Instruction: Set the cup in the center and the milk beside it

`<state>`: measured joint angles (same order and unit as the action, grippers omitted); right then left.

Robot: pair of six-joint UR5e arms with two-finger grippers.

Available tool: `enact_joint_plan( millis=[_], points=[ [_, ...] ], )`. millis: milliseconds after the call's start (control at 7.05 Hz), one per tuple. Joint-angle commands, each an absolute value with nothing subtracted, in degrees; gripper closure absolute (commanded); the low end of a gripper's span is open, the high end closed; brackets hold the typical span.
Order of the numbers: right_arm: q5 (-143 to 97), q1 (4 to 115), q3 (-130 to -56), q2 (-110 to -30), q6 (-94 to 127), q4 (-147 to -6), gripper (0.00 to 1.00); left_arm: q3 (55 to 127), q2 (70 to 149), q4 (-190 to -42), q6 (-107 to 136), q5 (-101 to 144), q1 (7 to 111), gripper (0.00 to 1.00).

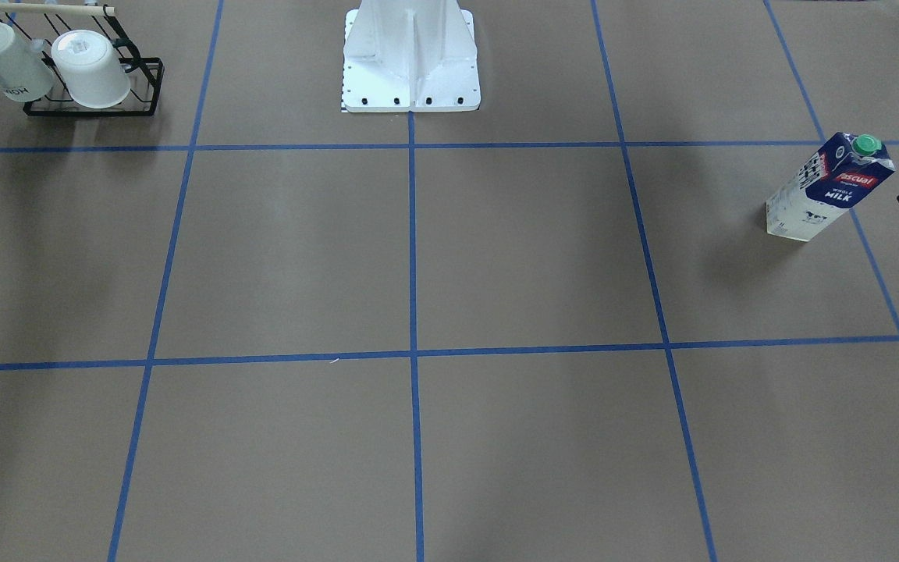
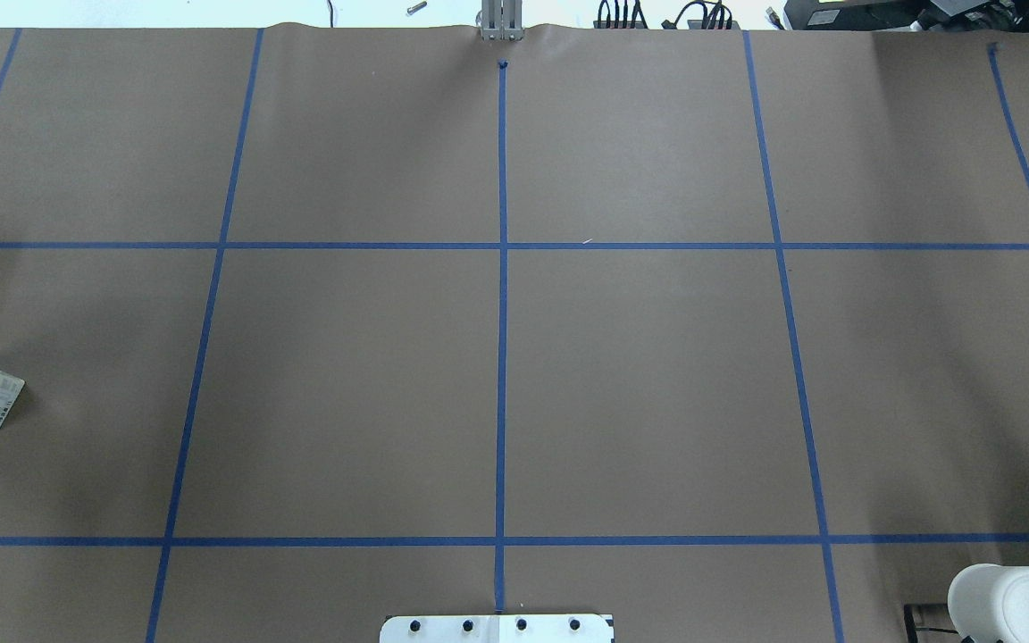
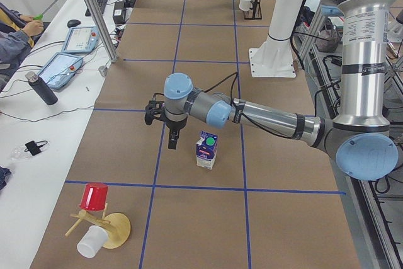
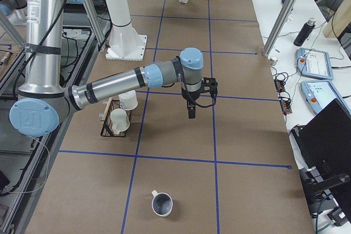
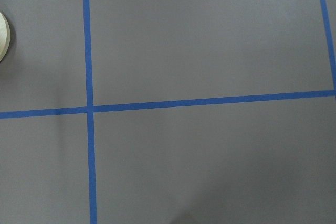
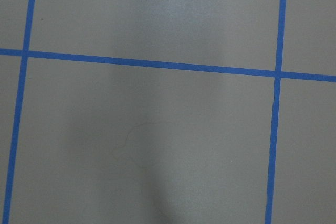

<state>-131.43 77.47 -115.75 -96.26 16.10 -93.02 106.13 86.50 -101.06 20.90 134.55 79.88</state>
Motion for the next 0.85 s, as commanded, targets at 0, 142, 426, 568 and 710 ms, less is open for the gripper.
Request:
enact_joint_plan(
  millis=[0, 142, 426, 568, 710],
  points=[
    [-131.31, 77.52, -115.93, -96.24, 16.17, -92.90, 0.00, 106.08, 86.48, -101.42, 21.01, 134.65, 79.81, 0.02],
    [-131.31, 77.43, -116.01, -96.15, 16.08, -92.90, 0.00, 106.17, 86.05, -102.30, 19.70, 134.74, 79.80, 0.02],
    [-130.96, 77.43, -116.37, -95.98, 16.43, -92.90, 0.00, 105.47, 82.30, -111.24, 20.21, 134.21, 79.63, 0.02],
    [-131.04, 77.43, -116.37, -95.98, 16.44, -92.90, 0.00, 105.90, 82.53, -111.62, 20.56, 134.56, 79.63, 0.02],
    [-131.31, 77.43, -116.28, -96.15, 16.52, -92.90, 0.00, 105.82, 82.79, -111.62, 20.57, 134.56, 79.63, 0.02]
  ],
)
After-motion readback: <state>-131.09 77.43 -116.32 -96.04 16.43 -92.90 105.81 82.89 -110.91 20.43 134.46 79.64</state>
